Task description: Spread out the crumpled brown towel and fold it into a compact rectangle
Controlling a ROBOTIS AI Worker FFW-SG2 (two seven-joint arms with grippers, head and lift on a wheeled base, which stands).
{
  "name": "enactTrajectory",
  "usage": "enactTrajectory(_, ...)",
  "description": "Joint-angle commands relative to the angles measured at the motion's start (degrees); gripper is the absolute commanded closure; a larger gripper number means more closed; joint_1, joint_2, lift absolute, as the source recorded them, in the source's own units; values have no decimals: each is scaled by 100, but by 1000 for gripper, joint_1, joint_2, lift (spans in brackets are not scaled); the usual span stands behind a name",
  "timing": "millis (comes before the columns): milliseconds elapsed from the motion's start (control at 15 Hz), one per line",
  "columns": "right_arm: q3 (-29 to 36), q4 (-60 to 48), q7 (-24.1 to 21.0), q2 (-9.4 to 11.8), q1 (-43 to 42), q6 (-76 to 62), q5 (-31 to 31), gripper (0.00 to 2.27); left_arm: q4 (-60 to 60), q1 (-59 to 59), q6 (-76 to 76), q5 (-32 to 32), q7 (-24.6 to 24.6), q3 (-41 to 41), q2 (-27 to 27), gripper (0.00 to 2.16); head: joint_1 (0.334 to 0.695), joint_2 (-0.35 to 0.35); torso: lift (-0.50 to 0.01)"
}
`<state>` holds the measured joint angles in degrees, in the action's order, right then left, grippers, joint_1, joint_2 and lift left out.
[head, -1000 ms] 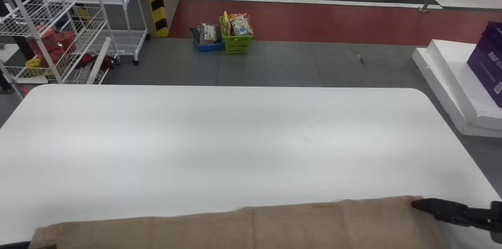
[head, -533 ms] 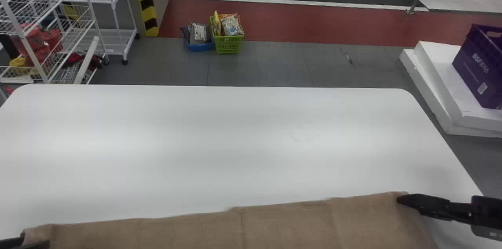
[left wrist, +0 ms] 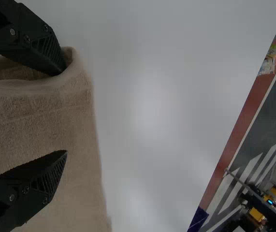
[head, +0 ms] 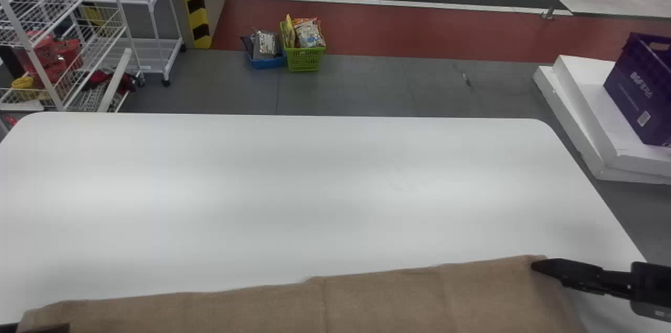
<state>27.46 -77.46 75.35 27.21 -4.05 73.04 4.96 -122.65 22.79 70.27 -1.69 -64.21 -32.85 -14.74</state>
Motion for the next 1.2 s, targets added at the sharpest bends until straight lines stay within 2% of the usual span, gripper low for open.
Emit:
enactTrajectory(0, -30, 38, -11, 4, -26, -66, 14, 954, -40, 120, 0, 28, -47, -125, -55, 721, 695, -82, -127)
enactTrajectory(200, -83, 117, -38, -5, -96, -118, 5, 954, -145, 208, 0, 11, -91, -213, -55, 731, 695, -65, -127)
enactTrajectory(267, -92, 126, -38, -5, -105, -118, 14, 954, -198, 243, -18, 11, -118, -240, -55, 893, 695, -61, -127)
enactTrajectory(333, -92, 126, -38, -5, -105, -118, 23, 954, -242, 270, -18, -33, -126, -284, -37, 1382, 695, -57, -127)
enactTrajectory(400, -83, 126, -38, -5, -105, -136, 23, 954, -286, 296, -18, -51, -153, -310, -37, 1443, 695, -56, -127)
enactTrajectory(1133, 23, 249, -46, 21, -316, 233, 260, 954, -681, 700, 0, -236, -276, -512, -11, 1440, 695, -64, -127)
